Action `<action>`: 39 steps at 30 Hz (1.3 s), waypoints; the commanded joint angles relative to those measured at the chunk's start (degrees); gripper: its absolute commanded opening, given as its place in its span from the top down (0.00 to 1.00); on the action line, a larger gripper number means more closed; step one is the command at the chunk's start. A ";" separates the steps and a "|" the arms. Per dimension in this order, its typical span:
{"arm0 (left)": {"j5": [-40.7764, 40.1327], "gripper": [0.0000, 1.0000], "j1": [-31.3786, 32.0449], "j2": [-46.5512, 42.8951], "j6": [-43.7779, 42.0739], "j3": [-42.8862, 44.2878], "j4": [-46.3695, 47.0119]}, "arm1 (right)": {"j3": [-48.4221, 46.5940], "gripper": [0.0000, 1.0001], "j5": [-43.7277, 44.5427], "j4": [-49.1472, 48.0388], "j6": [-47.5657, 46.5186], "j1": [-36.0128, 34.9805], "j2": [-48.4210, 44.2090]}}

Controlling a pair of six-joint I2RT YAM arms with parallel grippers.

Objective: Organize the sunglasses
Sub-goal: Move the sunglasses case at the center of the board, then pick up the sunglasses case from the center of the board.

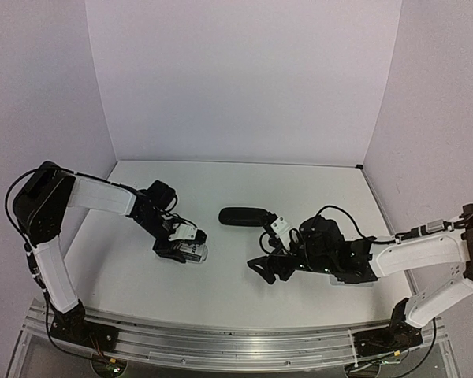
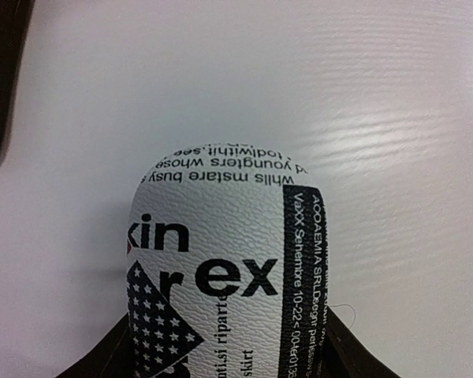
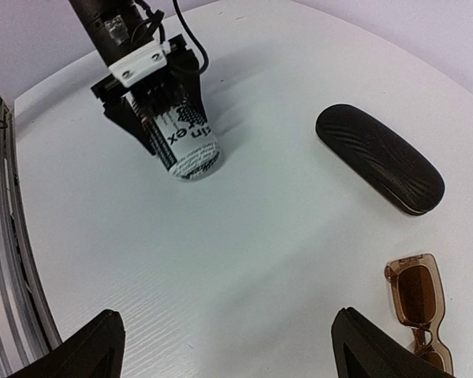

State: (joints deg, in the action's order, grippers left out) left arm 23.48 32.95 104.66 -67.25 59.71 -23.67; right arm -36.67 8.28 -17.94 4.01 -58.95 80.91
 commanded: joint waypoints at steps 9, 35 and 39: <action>1.51 0.55 -11.28 21.72 -11.25 31.59 -13.23 | -3.99 0.07 -1.59 -1.94 -1.35 1.86 2.93; 1.49 0.00 -11.31 22.42 -7.20 37.67 -15.08 | -20.95 0.05 -11.65 12.22 -16.67 13.56 12.51; 1.56 0.00 -11.33 19.18 -8.33 37.24 -16.45 | -33.20 0.05 -16.14 23.06 -24.98 19.46 21.76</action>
State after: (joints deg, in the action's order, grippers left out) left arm 26.54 21.50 128.96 -72.83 97.08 -38.58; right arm -59.79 -1.64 -6.90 -10.47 -44.82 95.75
